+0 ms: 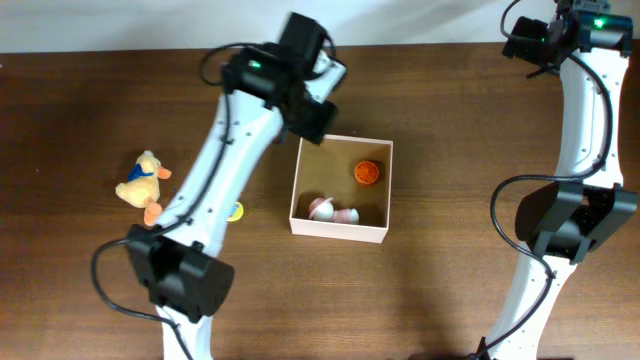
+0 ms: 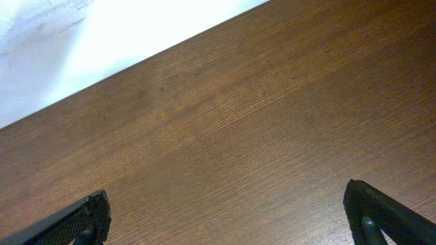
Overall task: Pack container
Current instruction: 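Carry the black lid over the box with left gripper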
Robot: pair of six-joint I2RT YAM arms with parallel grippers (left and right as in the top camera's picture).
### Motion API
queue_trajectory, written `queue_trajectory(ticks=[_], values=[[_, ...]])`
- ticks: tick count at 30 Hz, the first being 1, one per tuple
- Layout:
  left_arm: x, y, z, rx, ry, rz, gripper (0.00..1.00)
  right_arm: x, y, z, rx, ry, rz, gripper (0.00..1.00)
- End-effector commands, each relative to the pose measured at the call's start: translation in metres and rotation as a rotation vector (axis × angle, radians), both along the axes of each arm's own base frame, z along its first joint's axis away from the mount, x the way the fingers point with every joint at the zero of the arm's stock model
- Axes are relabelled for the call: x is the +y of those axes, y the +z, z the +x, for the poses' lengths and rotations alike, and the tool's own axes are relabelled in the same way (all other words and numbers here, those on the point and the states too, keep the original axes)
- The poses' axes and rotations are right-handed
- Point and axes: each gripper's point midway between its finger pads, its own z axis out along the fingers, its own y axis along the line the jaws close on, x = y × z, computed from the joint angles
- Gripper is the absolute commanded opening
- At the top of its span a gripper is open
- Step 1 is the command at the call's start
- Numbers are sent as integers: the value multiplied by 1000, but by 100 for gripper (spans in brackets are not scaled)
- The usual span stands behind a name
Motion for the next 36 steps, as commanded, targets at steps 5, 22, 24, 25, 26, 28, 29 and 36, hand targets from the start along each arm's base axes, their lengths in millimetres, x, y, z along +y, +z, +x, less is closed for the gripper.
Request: queue_trajectory(ticks=[5,22,24,25,26,28,29,36], values=[[-23,-71,-9,144,-58,102,24,2,8,-1,-17,-5,0,99],[-42,-122,15,149,-65,83,24,2,8,-1,-16,-5,0,99],[-47,-122,16,147,-72,59,24,2,8,-1,-16,-5,0,99],[-48,-123,16,148,-73,57,24,2,8,-1,-16,-5,0,99],[-47,-123,16,148,-73,59,24,2,8,-1,-16,-5,0,99],[-47,-124,16,148,-73,59,24,2,8,-1,-16,-5,0,99],[-48,-125,17,149,-72,59,24,2,8,-1,-16,-5,0,99],[-58,-136,10,185,-94,34,23,2,8,-1,-16,-5,0,99]])
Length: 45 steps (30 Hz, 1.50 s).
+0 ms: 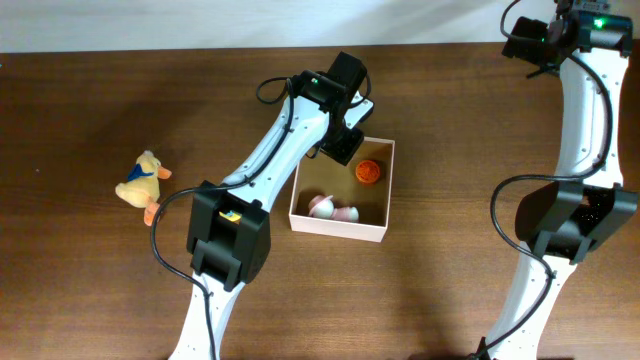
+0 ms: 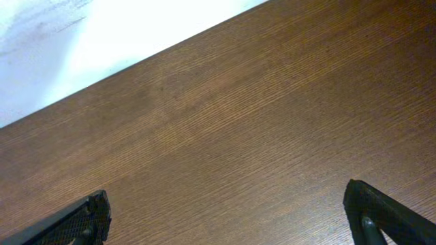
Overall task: Pack container
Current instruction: 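Carry the black lid over the box with left gripper, then lower black lid into the box and open left gripper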
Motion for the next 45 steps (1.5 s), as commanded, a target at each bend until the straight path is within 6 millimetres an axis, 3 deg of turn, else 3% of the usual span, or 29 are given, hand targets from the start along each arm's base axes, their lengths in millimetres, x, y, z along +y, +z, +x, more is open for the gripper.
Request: queue_trajectory(ticks=[1,8,14,24,31,39,45], values=[[-10,-20,-6,51,-23,-11,23,2,8,-1,-16,-5,1,99],[-23,-33,-20,88,-58,2,22,2,8,-1,-16,-5,1,99],[-27,-36,-19,77,-65,5,19,2,8,-1,-17,-5,1,99],[-12,-44,-10,32,-44,93,19,2,8,-1,-16,-5,1,99],[-13,-47,-8,27,-43,94,19,2,8,-1,-16,-5,1,99],[-9,-68,-11,62,-43,125,18,2,8,-1,-16,-5,1,99],[-3,-69,-4,35,-32,157,18,2,8,-1,-17,-5,1,99]])
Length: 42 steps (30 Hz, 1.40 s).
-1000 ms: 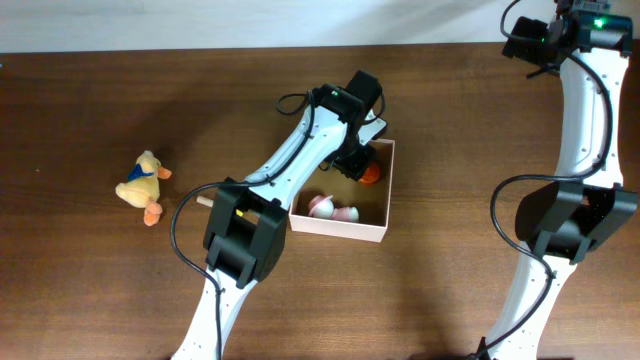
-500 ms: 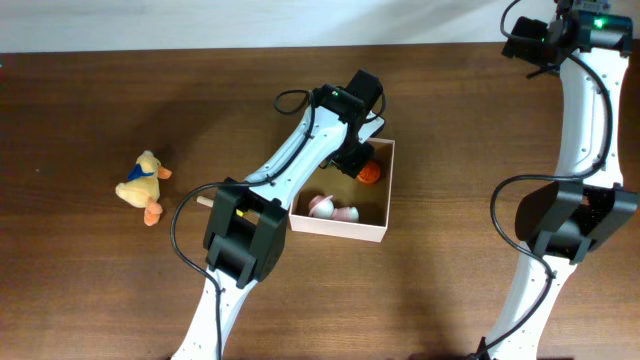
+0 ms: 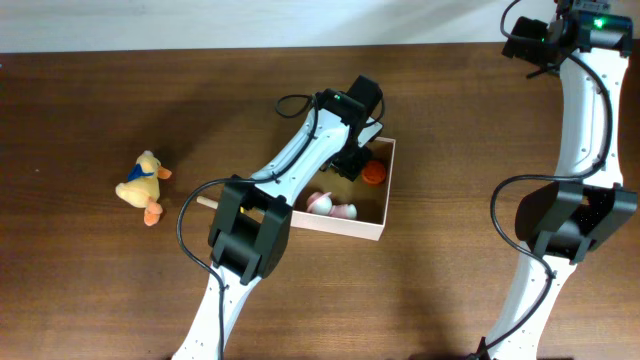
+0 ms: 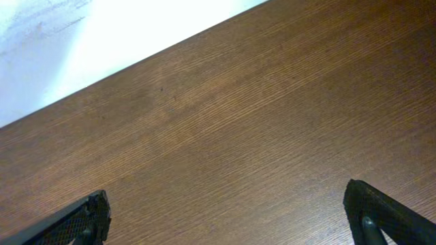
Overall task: Pack container
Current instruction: 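Lower black lid into the box and open left gripper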
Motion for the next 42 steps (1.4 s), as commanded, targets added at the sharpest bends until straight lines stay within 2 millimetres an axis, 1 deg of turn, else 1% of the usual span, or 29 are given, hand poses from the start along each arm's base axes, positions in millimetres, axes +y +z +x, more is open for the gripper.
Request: queue_trajectory(ticks=[1,5,6,10,11,12,20,23,26,28,30,35,38,40,41,42], values=[[11,-10,5,-9,8,51,18,2,8,-1,-17,-5,0,99],[14,-10,7,-8,16,51,18,2,8,-1,-17,-5,0,99],[15,-10,7,-8,17,51,21,2,8,-1,-17,-5,0,99],[16,-10,8,-8,19,51,62,2,8,-1,-17,-5,0,99],[16,-10,8,-8,19,51,71,2,8,-1,-17,-5,0,99],[16,-10,8,-8,19,51,75,2,8,-1,-17,-5,0,99],[16,-10,8,-7,19,51,75,2,8,-1,-17,-5,0,99],[15,-10,7,-4,19,49,73,2,8,-1,-17,-5,0,99],[15,-4,7,-4,20,48,73,2,8,-1,-17,-5,0,99],[14,6,9,-13,20,43,73,2,8,-1,-17,-5,0,99],[11,20,14,-33,20,29,73,2,8,-1,-17,-5,0,99],[0,71,30,-129,22,-33,73,2,8,-1,-17,-5,0,99],[-2,97,40,-188,28,-70,75,2,8,-1,-17,-5,0,99],[3,111,47,-225,44,-70,75,2,8,-1,-17,-5,0,99],[10,117,51,-242,62,-57,75,2,8,-1,-17,-5,0,99],[23,122,56,-260,106,-33,75,2,8,-1,-17,-5,0,99]])
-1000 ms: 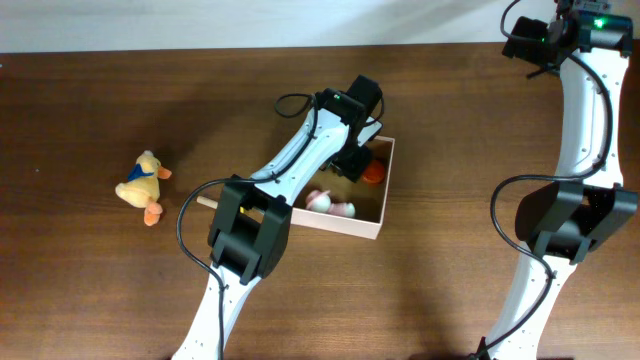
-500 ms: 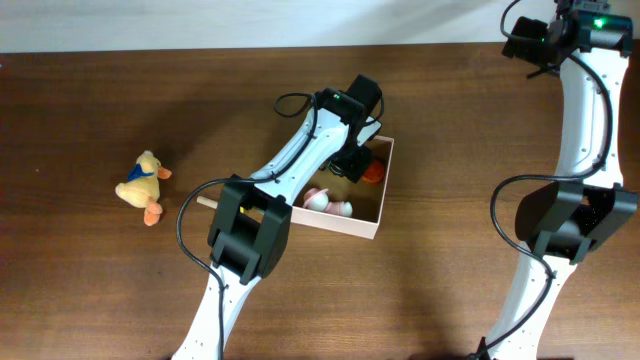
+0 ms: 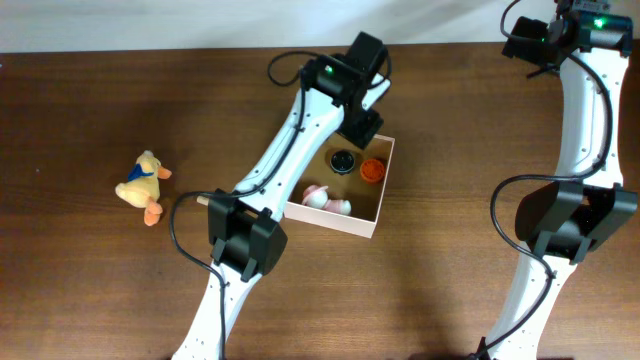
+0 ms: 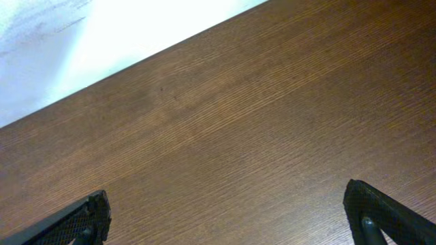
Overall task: Pack container
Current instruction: 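Lower black lid into the box and open left gripper, then raise left gripper out of the box and retract left, then move left gripper over the wooden handle of the yellow-headed toy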
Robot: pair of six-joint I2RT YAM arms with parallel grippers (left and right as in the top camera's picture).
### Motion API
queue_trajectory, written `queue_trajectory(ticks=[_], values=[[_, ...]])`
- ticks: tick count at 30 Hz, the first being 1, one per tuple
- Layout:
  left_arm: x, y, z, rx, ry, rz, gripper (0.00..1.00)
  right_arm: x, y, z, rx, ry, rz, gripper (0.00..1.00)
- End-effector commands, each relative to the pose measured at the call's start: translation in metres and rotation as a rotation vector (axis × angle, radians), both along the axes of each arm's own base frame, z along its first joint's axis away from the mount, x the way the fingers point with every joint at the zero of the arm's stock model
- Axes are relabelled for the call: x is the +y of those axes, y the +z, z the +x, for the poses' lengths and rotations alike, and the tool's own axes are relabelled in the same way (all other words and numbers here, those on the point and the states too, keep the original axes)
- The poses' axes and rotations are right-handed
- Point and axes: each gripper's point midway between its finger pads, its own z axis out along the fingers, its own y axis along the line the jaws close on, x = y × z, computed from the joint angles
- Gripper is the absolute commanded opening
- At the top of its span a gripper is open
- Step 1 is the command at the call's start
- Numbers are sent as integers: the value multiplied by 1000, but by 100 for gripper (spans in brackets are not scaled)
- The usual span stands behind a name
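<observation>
The pale open box [image 3: 378, 212] sits mid-table, slightly skewed. Inside lie an orange ball [image 3: 373, 170], a dark round object [image 3: 343, 160] and pink-and-white pieces [image 3: 325, 198]. My left gripper [image 3: 361, 126] hangs over the box's far edge, just above the dark object and apart from it; its wrist hides the jaws. A yellow plush duck [image 3: 143, 180] lies on the table far to the left. My right gripper [image 4: 228, 219] stands wide open over bare wood at the far right corner, with nothing between its fingertips [image 4: 92, 218].
The left arm [image 3: 290, 150] stretches diagonally across the table from the front towards the box. A small tan stick end [image 3: 203, 199] pokes out beside it. The right arm [image 3: 580, 120] runs along the right side. A white wall borders the table's far edge [image 4: 136, 54].
The left gripper was down inside the box beside the orange ball; now it is above the far edge. A dark round object now lies in the box, which has turned slightly. The right arm is unchanged.
At first the left gripper hovered off the box's far left corner, the box holding the ball and pink pieces. Then it stood over the box's far side, then low inside it. Now it is raised, and a dark round object lies inside.
</observation>
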Motion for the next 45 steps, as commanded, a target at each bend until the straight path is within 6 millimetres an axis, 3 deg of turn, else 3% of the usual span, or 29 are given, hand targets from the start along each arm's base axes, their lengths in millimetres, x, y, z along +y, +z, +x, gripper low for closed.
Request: queue_trajectory(ticks=[1,10,16,23,26,30,34,38,45], values=[[37,21,19,-66,116,47,76,2,8,-1,-16,-5,0,99],[146,45,40,-38,425,56,75,2,8,-1,-17,-5,0,99],[202,41,25,61,522,110,76,2,8,-1,-16,-5,0,99],[212,56,22,56,573,66,74,2,8,-1,-16,-5,0,99],[217,80,18,-2,582,66,75,2,8,-1,-17,-5,0,99],[239,123,9,-107,623,89,80,2,8,-1,-17,-5,0,99],[255,144,-10,-113,652,67,86,2,8,-1,-16,-5,0,99],[268,121,-34,6,692,105,87,2,8,-1,-16,-5,0,99],[272,30,-84,319,722,263,87,2,8,-1,-16,-5,0,99]])
